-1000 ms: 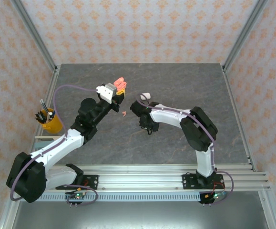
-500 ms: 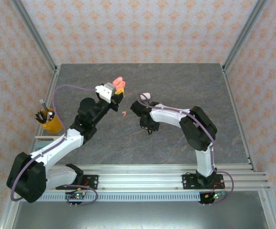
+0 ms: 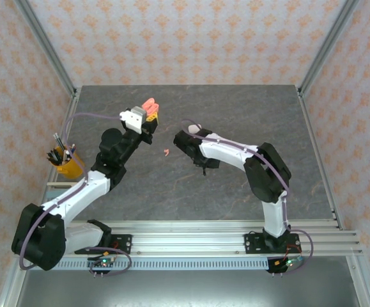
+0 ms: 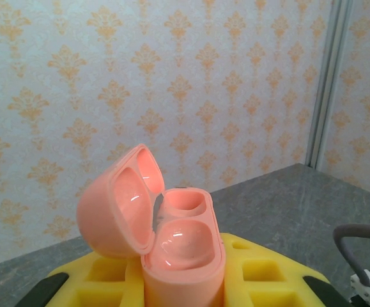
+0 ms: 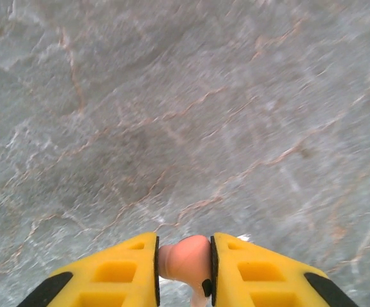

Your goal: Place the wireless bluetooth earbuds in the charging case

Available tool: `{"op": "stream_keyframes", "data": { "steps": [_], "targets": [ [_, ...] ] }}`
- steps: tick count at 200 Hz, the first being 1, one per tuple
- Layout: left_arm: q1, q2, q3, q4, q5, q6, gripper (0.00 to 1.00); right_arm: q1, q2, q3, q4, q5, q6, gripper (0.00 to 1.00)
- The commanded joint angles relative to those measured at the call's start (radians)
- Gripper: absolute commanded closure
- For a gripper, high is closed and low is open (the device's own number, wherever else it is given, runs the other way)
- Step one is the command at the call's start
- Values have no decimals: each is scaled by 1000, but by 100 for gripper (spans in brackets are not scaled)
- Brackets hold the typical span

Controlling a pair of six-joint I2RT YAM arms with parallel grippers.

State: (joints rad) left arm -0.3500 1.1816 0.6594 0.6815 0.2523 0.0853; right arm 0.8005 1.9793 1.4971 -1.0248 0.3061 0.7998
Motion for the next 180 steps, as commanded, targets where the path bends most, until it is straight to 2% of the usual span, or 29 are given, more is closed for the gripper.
{"op": "stream_keyframes", "data": {
  "steps": [1,68,99,141,156,180],
  "targets": [
    [18,12,7,86,-15,-32,100,14,70,57,-184,183,19,75],
    [42,-6,4,105,-12,-51,100,75,328,281,-438,327,80,74],
    [53,-17,2,113,-13,-58,100,115,433,382,-507,324,82,71],
    [60,-22,4,114,-7,-67,100,177,572,570,-587,288,79,62],
    [60,-23,4,111,-7,-66,100,206,599,634,-587,262,67,56],
    [63,-30,6,101,-5,-64,100,236,599,687,-585,227,77,54]
  ]
}}
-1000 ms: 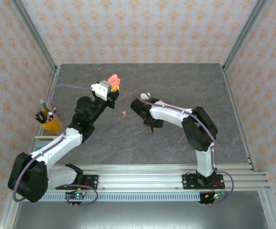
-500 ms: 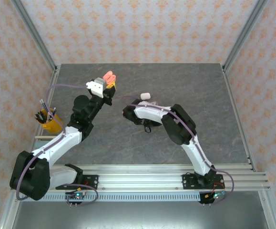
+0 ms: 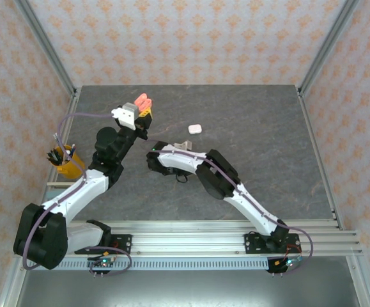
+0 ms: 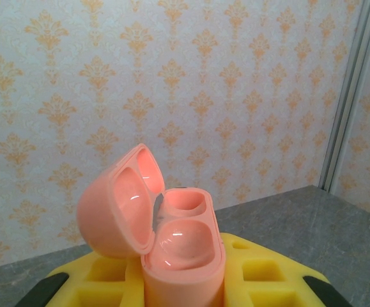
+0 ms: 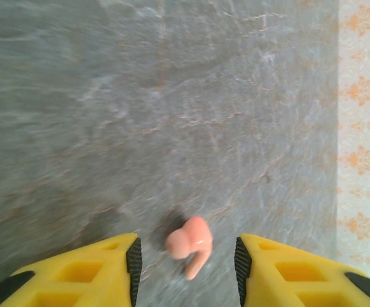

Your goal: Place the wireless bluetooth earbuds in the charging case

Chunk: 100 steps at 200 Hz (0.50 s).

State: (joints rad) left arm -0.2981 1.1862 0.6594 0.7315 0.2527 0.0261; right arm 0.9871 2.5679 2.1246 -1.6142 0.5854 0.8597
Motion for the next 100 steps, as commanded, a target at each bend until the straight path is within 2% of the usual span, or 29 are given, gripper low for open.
{"op": "stream_keyframes", "data": {
  "steps": [1,32,58,100],
  "targets": [
    [11,-36,6,52,-5,-6,100,50,9,59,5,-54,17,54],
    [14,-44,9,34,-6,-2,100,38,-99,11,49,-43,24,53],
    [14,-57,18,6,0,10,100,13,-269,-148,161,-56,13,52],
    [16,-66,32,-28,13,11,100,-93,-540,-483,452,-229,-89,53]
  ]
}}
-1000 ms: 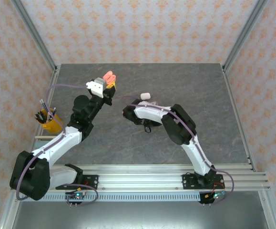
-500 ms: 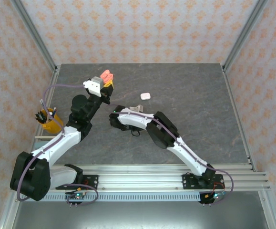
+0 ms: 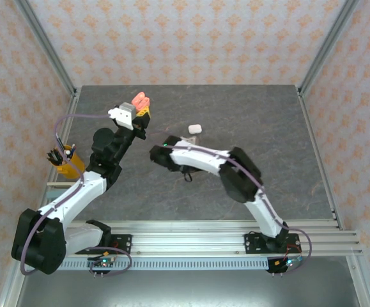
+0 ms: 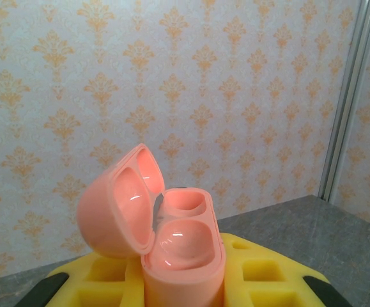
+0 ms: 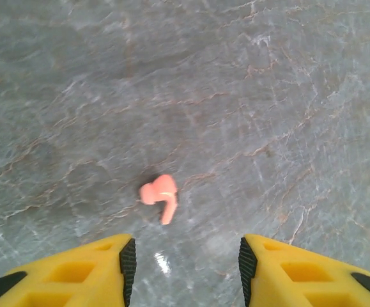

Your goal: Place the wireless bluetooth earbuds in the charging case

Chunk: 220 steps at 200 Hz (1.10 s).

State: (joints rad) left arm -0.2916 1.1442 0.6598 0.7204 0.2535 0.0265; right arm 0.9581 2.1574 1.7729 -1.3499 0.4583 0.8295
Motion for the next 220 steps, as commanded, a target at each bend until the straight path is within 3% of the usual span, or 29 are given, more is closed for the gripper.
{"op": "stream_keyframes", "data": {
  "steps": [1,51,77,121,220],
  "targets": [
    [9,-23,32,-17,12,10,100,-67,-134,-138,193,-107,-61,53],
    [10,-26,43,-62,26,18,100,-257,-328,-472,593,-508,-152,58],
    [11,-20,51,-78,36,22,100,-321,-354,-551,686,-622,-128,59],
    [10,-6,63,-88,41,26,100,-353,-378,-622,780,-685,-29,61],
    [9,23,70,-79,49,16,100,-354,-376,-633,836,-704,21,65]
  ]
}}
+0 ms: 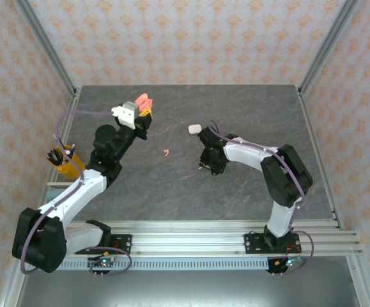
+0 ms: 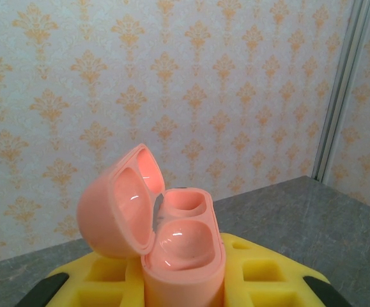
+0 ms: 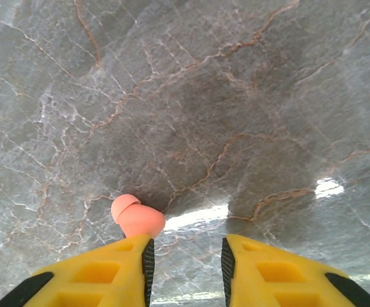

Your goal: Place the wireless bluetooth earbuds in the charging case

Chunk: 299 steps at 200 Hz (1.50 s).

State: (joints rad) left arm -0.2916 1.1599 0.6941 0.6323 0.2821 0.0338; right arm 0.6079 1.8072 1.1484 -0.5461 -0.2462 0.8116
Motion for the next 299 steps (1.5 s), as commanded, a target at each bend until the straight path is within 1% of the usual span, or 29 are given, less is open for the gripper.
{"op": "stream_keyframes", "data": {
  "steps": [1,31,106,207,274,299],
  "targets": [
    [10,7,36,9,20,9,100,-3,-27,-8,34,1,40,65],
    [10,4,34,8,19,10,100,-3,-55,-28,77,-1,73,66],
    [10,7,31,14,22,5,100,-3,-20,-50,120,11,142,67],
    [10,12,31,20,23,-3,100,-2,29,-36,138,-14,156,71],
    [9,15,27,29,20,-6,100,1,20,-41,126,-16,159,78],
    [10,15,27,29,19,-7,100,2,3,-41,113,-12,158,83]
  ]
}}
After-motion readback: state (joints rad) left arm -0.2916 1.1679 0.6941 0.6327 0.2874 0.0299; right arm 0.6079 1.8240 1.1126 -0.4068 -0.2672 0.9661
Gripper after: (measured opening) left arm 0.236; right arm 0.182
